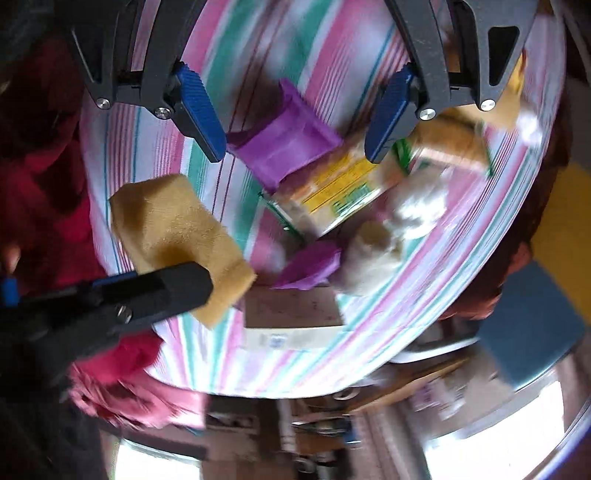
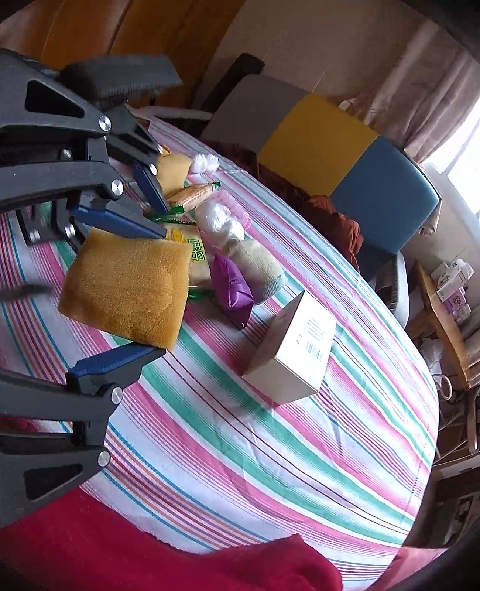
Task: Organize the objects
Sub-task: 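Grasp the yellow sponge cake with right tool while left tool grasps purple packet, then carry cake and purple packet to the gold tray and open both tools, then move both open tools back toward the remaining items, then grasp the yellow plush toy with left tool while right tool grasps plastic-wrapped ball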
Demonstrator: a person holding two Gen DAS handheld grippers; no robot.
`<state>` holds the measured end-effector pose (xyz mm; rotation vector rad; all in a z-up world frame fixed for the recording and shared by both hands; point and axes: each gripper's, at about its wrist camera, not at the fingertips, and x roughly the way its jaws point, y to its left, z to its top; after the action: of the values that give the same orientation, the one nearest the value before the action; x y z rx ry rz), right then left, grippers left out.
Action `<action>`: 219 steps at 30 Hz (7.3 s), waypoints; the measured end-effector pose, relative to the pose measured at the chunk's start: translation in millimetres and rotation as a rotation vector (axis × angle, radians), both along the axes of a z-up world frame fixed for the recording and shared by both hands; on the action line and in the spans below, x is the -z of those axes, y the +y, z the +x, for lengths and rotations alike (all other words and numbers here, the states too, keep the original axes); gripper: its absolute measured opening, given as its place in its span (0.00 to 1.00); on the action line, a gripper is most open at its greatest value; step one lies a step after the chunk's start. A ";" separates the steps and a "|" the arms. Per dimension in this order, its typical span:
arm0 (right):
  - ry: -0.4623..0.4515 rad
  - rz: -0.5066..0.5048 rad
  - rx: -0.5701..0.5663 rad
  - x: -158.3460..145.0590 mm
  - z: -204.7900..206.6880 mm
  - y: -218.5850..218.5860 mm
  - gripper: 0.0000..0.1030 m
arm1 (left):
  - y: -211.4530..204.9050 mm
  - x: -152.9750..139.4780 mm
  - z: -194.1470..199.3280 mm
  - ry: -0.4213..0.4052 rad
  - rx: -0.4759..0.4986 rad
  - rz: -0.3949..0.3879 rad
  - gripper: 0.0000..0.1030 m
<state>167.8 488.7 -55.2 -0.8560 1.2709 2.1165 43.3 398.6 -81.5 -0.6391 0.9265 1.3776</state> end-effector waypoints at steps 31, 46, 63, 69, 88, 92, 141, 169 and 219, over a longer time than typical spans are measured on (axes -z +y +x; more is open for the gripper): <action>-0.006 0.007 0.016 0.5 1.4 -0.8 0.55 | -38.8 7.5 -44.2 -0.609 -0.559 -0.038 0.81; 0.015 0.031 0.023 -5.1 5.2 -1.6 0.55 | -28.7 9.3 -25.1 -0.394 -0.621 -0.022 0.54; -0.001 0.147 -0.180 -18.1 -21.3 -28.8 0.54 | -92.9 -9.5 -25.5 -0.435 -0.605 0.118 0.51; 0.035 0.121 -0.260 -22.8 -42.6 -48.3 0.54 | -142.6 -49.6 -40.9 -0.397 -0.678 0.233 0.52; 0.009 0.227 -0.906 -35.9 -239.9 -271.1 0.54 | -398.8 -60.0 -125.4 -0.208 -1.218 0.363 0.52; -0.077 0.240 -0.970 -12.0 -267.4 -303.6 0.54 | -411.6 -42.6 -123.7 -0.209 -1.239 0.332 0.52; 0.072 0.508 -0.782 -46.2 -185.1 -260.8 0.84 | -404.2 -97.7 -70.2 0.131 -1.326 0.423 1.00; -0.061 0.439 -0.279 -32.1 -138.3 -14.9 0.86 | -329.0 -91.9 -84.1 -0.051 -1.141 0.342 1.00; -0.047 0.385 -0.337 -33.3 -138.8 -12.2 0.86 | -91.4 -18.8 -205.3 -0.321 -0.906 0.087 0.29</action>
<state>29.0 476.4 -22.0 -0.9886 0.6910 2.4735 -162.0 307.1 -62.7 -1.2565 0.2944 2.0037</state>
